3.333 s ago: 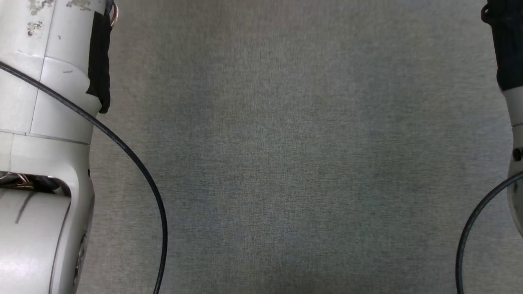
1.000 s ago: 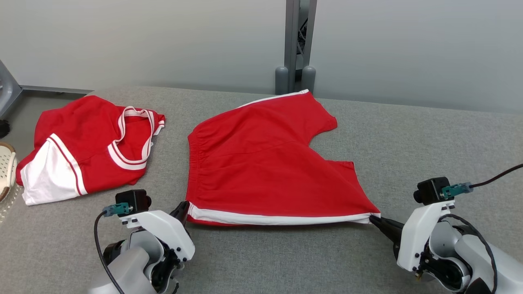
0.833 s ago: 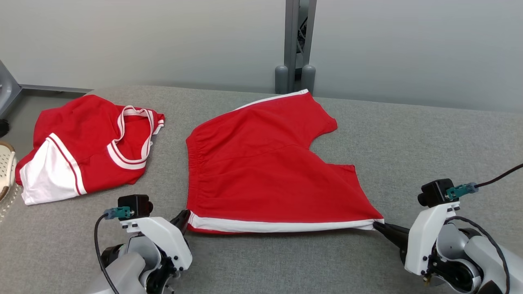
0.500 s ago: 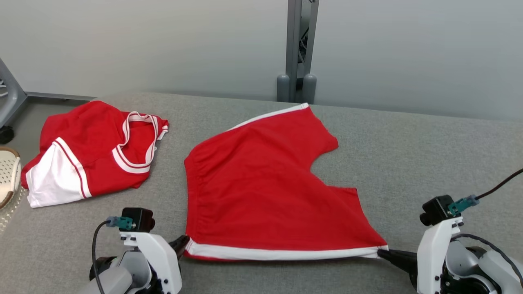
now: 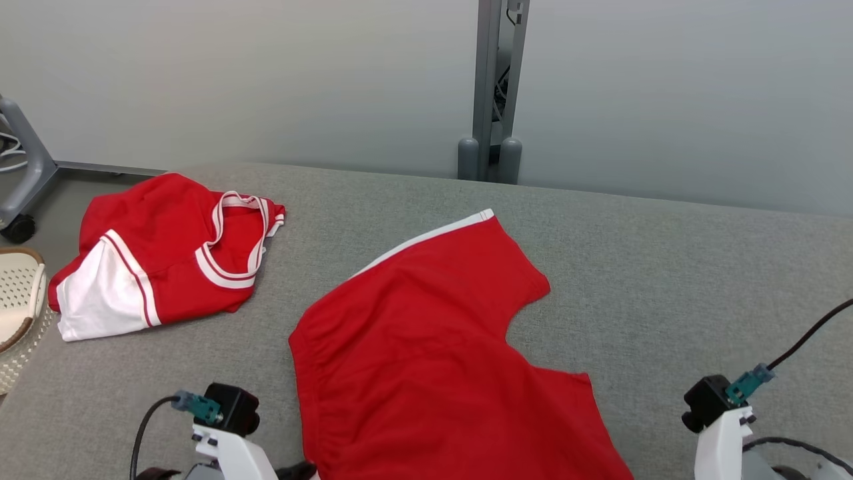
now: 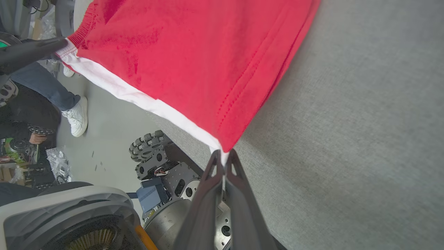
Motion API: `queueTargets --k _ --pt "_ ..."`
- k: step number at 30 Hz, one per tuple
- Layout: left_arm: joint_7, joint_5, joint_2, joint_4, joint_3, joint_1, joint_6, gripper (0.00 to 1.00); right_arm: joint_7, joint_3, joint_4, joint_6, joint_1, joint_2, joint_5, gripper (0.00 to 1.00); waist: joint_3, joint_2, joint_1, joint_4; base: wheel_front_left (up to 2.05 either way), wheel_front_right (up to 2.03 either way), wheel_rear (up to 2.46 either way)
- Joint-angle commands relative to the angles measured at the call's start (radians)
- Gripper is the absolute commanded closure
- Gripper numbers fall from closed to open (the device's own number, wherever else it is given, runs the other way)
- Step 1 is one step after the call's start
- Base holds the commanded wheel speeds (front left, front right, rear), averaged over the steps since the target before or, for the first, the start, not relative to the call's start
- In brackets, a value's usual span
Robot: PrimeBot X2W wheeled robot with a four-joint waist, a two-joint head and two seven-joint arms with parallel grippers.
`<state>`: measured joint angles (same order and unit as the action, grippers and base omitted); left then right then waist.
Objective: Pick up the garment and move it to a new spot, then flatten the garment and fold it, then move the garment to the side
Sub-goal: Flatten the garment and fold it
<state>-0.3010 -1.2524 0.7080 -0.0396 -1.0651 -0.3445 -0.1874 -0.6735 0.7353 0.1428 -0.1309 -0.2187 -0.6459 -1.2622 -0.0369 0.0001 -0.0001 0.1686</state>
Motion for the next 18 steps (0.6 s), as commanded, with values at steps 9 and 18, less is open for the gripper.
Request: queueTargets --k 9,18 --pt "-0.079 -0.016 0.089 0.204 -0.033 0.052 -0.055 1.00 -0.160 -0.120 -0.119 0.000 0.153 -0.013 0.014 1.00 -0.003 -0.0001 0.0001 0.018 0.00 0.00 0.00" --pt "-0.057 -0.022 0.075 0.217 -0.005 0.026 -0.071 1.00 -0.210 -0.280 -0.172 0.000 0.185 0.069 0.104 1.00 0.006 -0.0001 0.0001 0.031 0.00 0.00 0.00"
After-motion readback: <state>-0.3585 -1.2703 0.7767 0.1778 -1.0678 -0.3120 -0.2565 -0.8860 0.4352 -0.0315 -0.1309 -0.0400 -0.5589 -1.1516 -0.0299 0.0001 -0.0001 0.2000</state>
